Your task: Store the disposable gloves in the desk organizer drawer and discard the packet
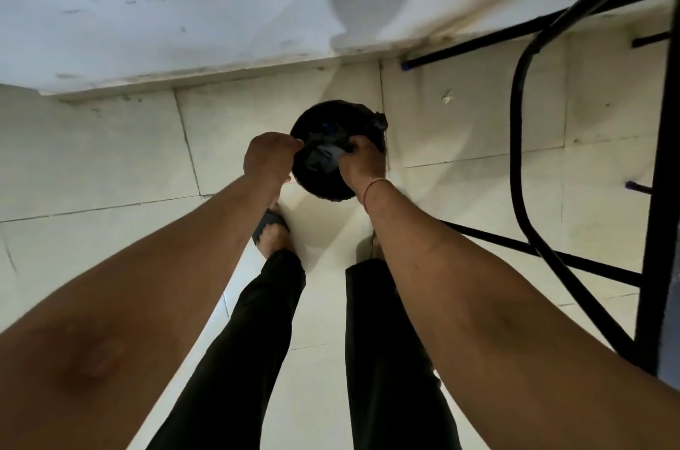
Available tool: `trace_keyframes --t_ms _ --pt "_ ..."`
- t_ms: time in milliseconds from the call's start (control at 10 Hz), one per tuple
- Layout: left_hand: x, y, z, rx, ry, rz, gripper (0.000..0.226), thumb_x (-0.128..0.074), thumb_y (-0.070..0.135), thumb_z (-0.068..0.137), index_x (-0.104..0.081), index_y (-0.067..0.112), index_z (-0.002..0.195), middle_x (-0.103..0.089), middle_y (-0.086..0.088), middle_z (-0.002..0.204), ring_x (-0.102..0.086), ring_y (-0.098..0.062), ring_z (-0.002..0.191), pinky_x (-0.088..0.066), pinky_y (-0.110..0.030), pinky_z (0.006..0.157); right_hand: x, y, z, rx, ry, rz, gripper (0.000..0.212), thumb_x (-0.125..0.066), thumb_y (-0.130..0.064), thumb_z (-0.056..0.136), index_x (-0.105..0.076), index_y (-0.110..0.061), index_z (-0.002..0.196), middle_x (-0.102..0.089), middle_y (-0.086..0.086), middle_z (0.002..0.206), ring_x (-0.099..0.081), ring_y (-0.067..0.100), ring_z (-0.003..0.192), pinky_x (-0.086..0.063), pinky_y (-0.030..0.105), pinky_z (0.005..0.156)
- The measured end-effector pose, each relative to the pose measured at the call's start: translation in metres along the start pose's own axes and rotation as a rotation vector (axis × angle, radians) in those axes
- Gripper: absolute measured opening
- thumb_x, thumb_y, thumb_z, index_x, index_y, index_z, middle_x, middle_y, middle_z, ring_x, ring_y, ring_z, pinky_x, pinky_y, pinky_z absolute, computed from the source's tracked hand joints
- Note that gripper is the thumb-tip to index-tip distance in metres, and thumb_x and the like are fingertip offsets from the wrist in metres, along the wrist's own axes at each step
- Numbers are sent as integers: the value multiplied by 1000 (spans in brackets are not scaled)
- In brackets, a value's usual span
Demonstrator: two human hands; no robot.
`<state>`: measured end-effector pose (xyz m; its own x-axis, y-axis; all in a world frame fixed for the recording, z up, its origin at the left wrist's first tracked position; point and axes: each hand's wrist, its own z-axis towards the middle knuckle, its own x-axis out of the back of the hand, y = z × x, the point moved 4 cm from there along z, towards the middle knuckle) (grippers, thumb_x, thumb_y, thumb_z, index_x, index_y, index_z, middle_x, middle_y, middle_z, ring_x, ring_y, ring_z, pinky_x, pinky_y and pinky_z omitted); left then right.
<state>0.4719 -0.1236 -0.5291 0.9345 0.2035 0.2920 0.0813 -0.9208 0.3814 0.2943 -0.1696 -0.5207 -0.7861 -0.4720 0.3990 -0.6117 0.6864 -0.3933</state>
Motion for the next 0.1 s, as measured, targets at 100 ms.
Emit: trace_keyframes --t_ms 100 --pt "12 11 -16 -78 79 56 18 -73 37 81 -79 26 94 -81 -9 114 -76 -32 106 -63 -49 96 9 -11 -9 48 9 -21 54 -61 -12 92 -59 -20 144 -62 13 147 -57 35 135 -48 35 112"
